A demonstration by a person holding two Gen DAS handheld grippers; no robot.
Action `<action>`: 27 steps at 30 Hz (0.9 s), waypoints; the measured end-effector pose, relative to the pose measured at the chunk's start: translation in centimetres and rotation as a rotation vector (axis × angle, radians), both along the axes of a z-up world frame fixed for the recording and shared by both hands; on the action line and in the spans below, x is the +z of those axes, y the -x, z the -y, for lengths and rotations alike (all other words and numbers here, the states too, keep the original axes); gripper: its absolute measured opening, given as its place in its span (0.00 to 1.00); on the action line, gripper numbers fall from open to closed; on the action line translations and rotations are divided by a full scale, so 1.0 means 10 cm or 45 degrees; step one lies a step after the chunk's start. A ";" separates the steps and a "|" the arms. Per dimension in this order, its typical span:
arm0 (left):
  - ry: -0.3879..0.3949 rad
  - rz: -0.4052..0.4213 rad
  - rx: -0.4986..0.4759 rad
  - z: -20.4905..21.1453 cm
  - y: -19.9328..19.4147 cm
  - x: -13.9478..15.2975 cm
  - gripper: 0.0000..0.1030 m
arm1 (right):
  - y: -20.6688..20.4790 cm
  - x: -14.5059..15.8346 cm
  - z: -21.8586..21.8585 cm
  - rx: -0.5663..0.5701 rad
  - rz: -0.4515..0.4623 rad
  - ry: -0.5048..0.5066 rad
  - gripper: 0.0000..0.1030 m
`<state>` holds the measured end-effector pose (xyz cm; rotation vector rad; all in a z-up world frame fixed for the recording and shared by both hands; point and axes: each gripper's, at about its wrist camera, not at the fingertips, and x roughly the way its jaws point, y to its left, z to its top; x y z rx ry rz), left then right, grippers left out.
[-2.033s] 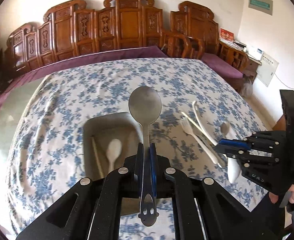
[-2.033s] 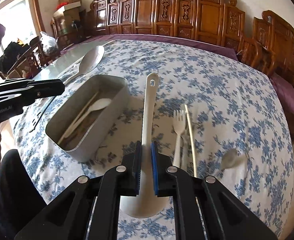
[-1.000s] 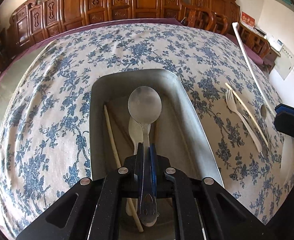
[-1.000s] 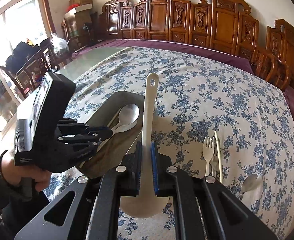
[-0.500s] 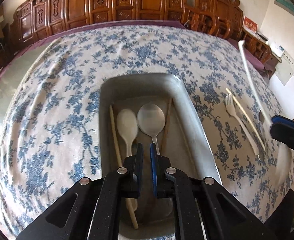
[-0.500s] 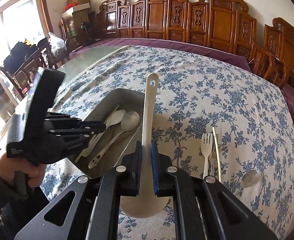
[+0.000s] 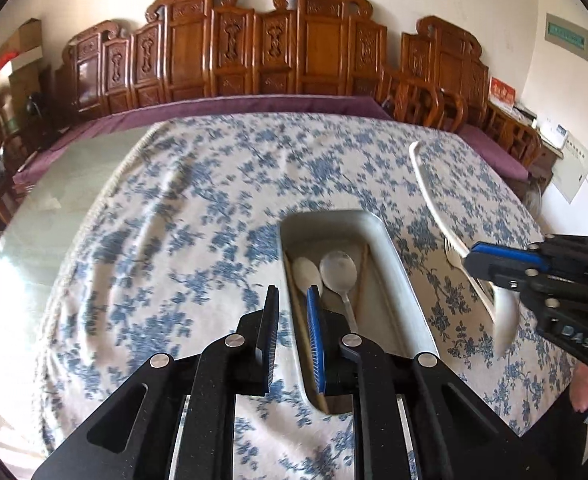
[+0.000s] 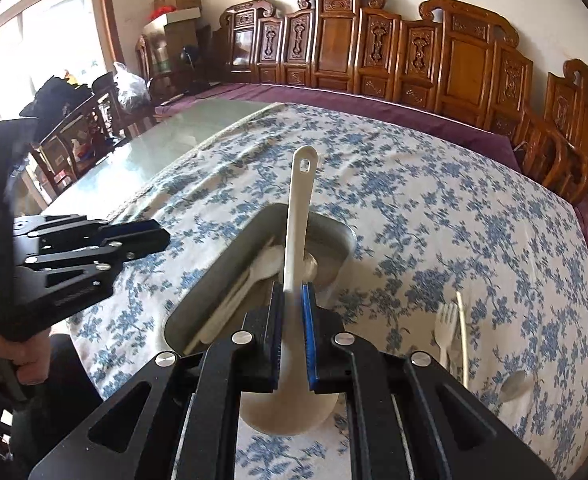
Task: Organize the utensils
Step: 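Lower the white plastic spoon into the tray and open the right tool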
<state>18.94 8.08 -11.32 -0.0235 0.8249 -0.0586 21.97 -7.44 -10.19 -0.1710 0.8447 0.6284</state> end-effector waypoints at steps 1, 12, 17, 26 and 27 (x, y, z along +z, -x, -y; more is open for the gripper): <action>-0.005 0.012 0.005 -0.04 0.03 0.04 0.13 | -0.01 0.00 -0.05 0.006 -0.001 -0.004 0.11; -0.007 0.060 0.050 -0.31 0.19 0.23 0.13 | -0.23 -0.09 -0.50 0.034 -0.040 -0.033 0.11; -0.012 0.058 0.057 -0.33 0.21 0.24 0.13 | -0.38 -0.27 -0.61 0.013 -0.085 -0.013 0.11; -0.007 0.044 0.058 -0.33 0.21 0.19 0.13 | -0.39 -0.60 -0.69 0.004 -0.164 0.011 0.11; -0.010 0.042 0.058 -0.33 0.20 0.18 0.13 | -0.37 -0.64 -0.70 0.005 -0.165 0.018 0.11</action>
